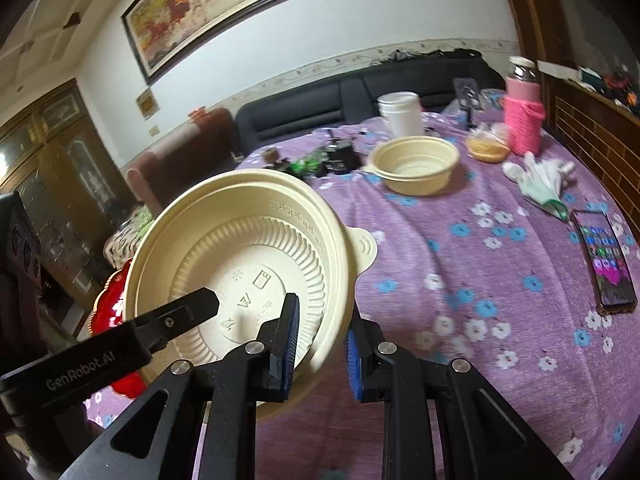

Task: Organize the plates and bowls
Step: 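Carry the beige bowl to the stack, lower it on top, open both grippers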

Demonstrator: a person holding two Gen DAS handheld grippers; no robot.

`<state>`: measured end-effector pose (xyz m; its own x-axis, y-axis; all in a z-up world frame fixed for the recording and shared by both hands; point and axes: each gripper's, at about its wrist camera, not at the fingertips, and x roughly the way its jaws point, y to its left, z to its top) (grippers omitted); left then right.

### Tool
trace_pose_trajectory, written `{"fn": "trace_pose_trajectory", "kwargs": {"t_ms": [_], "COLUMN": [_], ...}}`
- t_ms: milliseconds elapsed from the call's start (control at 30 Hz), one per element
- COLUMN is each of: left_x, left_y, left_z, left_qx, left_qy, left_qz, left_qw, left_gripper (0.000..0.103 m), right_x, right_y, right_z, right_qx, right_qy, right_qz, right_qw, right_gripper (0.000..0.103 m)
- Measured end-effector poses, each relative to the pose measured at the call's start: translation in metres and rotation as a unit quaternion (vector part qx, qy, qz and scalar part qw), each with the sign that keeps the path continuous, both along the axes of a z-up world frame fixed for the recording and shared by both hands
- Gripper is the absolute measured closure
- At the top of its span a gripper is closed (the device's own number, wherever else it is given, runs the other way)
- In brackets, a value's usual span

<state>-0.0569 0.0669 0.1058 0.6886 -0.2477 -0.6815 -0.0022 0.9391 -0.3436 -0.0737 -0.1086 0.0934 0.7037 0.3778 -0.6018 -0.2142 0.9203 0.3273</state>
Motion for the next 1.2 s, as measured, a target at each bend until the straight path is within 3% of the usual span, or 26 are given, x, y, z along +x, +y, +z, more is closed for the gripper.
{"fn": "trace_pose_trajectory", "kwargs": {"t_ms": [233, 633, 833, 1200], "left_x": [-0.019, -0.045, -0.045, -0.028], "left_y": [0.039, 0.125, 0.157, 0.187], "left_z": [0.015, 0.039, 0.036, 0.007], "left_qx": [0.012, 0.02, 0.039, 0.048], "left_qy": [-0.024, -0.056, -0.057, -0.009], "left_qz": [0.035, 0.119, 0.155, 0.174], "left_qw": [0.999, 0.991, 0.9856, 0.9836], "left_gripper": [0.065, 0.065, 0.065, 0.065], "right_x": [-0.008, 0.0, 0.014, 0.038], "right_y": [0.046, 0.135, 0.179, 0.215], "right_z": [0.026, 0.041, 0.035, 0.003], "right_qx": [-0.015, -0.022, -0.028, -0.039], "right_qy": [-0.031, -0.036, -0.024, 0.031], "right_qz": [0.038, 0.119, 0.152, 0.17], "right_qw": [0.999, 0.992, 0.988, 0.984], "right_gripper": [0.08, 0.079, 0.079, 0.079]}}
